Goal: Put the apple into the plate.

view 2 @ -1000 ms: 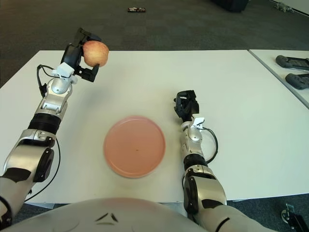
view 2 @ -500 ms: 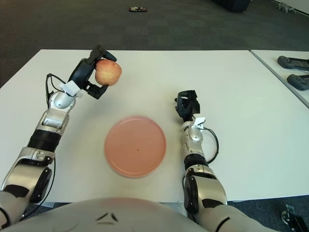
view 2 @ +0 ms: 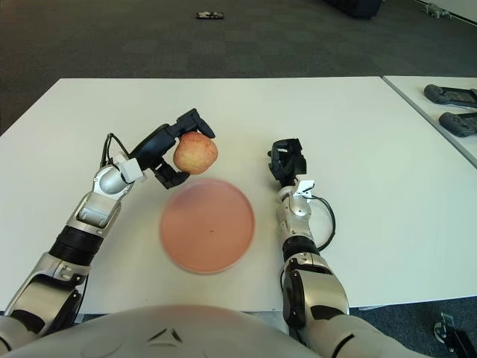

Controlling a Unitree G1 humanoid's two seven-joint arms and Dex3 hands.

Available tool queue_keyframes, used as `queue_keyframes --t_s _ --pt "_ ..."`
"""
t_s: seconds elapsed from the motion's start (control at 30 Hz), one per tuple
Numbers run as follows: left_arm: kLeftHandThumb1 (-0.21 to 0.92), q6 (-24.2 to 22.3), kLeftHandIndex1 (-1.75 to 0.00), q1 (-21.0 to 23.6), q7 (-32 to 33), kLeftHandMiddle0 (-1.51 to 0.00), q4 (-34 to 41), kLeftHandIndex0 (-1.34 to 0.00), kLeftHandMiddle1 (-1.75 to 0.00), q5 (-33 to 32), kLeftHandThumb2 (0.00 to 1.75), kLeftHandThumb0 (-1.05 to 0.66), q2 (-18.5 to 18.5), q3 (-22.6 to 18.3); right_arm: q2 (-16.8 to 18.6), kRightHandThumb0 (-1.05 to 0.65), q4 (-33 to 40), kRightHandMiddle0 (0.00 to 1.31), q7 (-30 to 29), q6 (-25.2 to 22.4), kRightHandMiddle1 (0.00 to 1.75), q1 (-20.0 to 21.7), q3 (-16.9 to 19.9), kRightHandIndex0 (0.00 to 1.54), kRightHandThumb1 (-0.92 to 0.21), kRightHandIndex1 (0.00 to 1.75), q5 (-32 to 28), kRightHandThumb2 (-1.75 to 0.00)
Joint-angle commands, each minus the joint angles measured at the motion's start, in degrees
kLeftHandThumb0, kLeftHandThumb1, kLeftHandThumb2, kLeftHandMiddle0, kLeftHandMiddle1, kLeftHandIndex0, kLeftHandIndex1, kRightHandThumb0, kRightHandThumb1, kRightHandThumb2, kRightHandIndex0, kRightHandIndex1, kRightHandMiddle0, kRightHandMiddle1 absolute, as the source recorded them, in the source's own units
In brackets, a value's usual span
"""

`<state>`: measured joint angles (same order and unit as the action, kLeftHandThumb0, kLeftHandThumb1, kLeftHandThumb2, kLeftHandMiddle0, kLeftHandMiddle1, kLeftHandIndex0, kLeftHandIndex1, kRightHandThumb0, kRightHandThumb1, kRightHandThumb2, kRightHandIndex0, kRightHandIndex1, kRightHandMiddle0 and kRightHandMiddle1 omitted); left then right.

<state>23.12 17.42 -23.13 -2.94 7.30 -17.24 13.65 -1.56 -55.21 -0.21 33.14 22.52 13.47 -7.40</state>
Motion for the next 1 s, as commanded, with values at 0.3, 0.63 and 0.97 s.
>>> queue_keyframes --t_s 0.3,0.63,0.97 --pt "-0.02 -3.3 -1.75 -0.8 -4.6 -0.89 3.8 -0.65 -1.63 -0.7 1.67 0.00 -2.3 0.5 1.0 -0.35 -3.4 0.22 -0.4 -3.3 1.75 -2.5 0.4 0.39 -0.89 1.49 -0.5 -0.56" --pt "0.02 -3.4 -1.75 -2.0 -7.9 -0.86 5.8 -0.62 -1.65 0.1 1.63 0.00 -3.0 1.6 1.2 -0.36 -3.7 0.23 0.3 -3.7 1.75 -2.2 0.8 0.38 -0.86 1.47 -1.0 -0.60" --pt "0.03 0.7 -1.75 -1.3 -6.9 -0.85 4.3 -0.60 -1.65 7.0 1.61 0.00 -5.0 3.0 1.0 -0.36 -3.6 0.23 0.0 -3.6 1.75 -2.3 0.8 0.38 -0.86 1.48 -0.7 -0.61"
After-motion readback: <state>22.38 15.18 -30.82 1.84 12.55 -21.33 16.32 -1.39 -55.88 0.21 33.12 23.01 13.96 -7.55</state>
